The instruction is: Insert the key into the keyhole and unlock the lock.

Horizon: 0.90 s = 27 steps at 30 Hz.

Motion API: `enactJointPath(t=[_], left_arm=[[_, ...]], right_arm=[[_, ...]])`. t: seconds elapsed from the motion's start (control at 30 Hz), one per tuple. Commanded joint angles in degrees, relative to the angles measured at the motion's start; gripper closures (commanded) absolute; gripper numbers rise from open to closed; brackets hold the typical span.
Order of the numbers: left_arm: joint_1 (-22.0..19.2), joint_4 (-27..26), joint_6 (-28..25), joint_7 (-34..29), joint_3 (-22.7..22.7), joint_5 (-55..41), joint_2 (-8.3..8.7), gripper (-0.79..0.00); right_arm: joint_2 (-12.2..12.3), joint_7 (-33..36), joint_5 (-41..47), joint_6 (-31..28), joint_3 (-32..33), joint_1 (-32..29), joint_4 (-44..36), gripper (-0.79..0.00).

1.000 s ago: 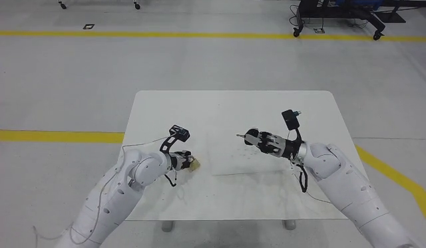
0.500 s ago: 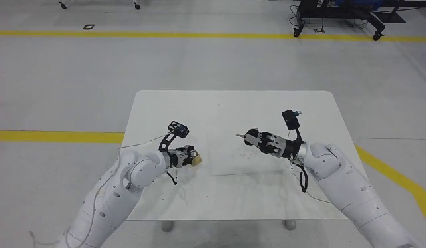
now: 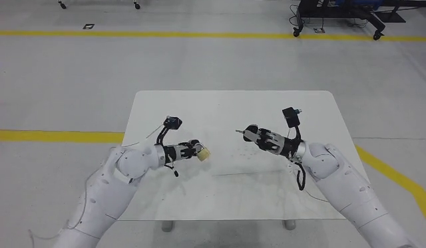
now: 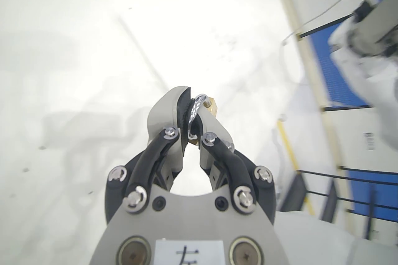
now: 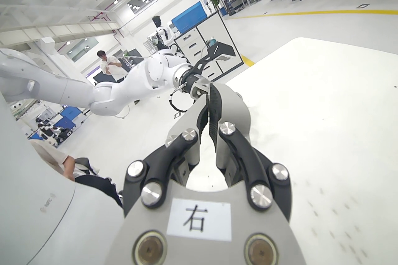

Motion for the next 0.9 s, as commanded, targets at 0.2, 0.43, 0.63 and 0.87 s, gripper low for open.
enactJointPath(t=[0.2, 0.43, 0.63, 0.87], left_arm=[[-5.15, 10.01, -6.98, -3.45, 1.41, -24.69, -2.11, 0.000], [-4.77, 10.04, -4.47, -3.21, 1.72, -26.51, -2.29, 0.000], [-10.75, 21.24, 7.70, -17.17, 3.98, -54.81, -5.21, 0.000], [-18.76, 32.63, 11.50, -21.52, 11.48, -59.13, -9.63, 0.000]], right_arm=[[-1.66, -13.25, -7.19, -0.20, 0.58, -0.77, -0.47, 0.000], [-1.66, -13.25, -7.19, -0.20, 0.58, -0.77, -0.47, 0.000], [-2.99, -15.05, -6.71, 3.57, -1.86, 0.29, -0.29, 0.000], [-5.33, -18.84, -1.82, 2.68, -5.00, 3.44, 4.60, 0.000]])
